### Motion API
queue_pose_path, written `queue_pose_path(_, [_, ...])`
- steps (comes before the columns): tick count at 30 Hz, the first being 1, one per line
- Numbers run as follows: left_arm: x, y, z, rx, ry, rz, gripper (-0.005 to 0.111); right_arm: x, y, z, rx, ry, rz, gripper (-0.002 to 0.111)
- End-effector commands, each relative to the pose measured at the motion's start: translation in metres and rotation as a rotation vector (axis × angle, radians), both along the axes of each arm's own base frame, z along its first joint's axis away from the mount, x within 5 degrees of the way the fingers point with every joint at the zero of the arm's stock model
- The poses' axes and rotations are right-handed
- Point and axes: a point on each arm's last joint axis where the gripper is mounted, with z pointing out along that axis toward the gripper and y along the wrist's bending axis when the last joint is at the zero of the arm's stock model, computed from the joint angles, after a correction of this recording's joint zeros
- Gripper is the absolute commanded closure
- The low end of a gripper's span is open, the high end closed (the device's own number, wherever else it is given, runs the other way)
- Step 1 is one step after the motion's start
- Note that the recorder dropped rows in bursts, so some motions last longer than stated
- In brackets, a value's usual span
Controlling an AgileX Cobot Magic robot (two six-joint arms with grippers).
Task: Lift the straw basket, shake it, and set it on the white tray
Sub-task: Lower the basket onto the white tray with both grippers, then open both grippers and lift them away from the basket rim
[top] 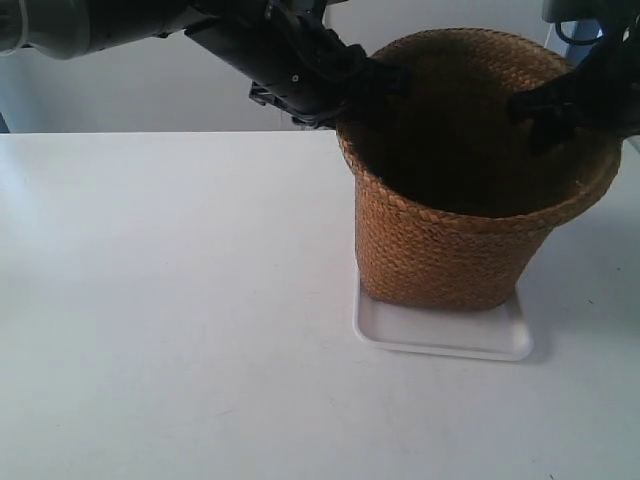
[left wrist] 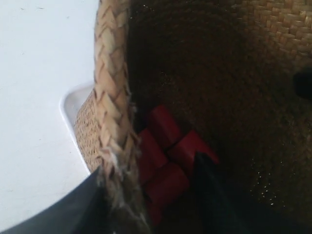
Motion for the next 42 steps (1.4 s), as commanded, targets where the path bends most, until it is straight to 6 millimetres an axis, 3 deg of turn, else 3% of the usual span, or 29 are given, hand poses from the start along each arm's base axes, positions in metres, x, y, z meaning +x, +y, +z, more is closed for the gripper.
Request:
queue_pose_path(1, [-0.003, -0.004, 0.006, -0.025, -0.012, -0.016, 0.050, 0.004, 0.000, 0.005, 0.004, -0.048, -0.001, 0.046])
queue_pose_path(6, [-0.003, -0.004, 0.007, -0.030, -0.017, -0.011, 0.043, 0.005, 0.000, 0.007, 0.003, -0.077, -0.001, 0.039])
queue_pose_path(12, [0.000, -0.004, 0.013, -0.047, -0.054, 0.001, 0.033, 0.004, 0.000, 0.013, 0.001, -0.108, -0.001, 0.039])
queue_pose_path(27, [-0.003, 0.000, 0.027, -0.043, -0.093, 0.001, 0.032, -0.010, 0.000, 0.041, 0.003, -0.215, -0.015, 0.039])
queue_pose_path(37, [-0.016, 0.028, 0.069, -0.032, -0.205, 0.033, 0.034, -0.036, 0.001, 0.076, -0.003, -0.333, -0.013, 0.039])
queue_pose_path(42, [-0.036, 0.044, 0.103, -0.047, -0.289, 0.044, 0.052, -0.057, 0.002, 0.098, -0.005, -0.401, -0.013, 0.043])
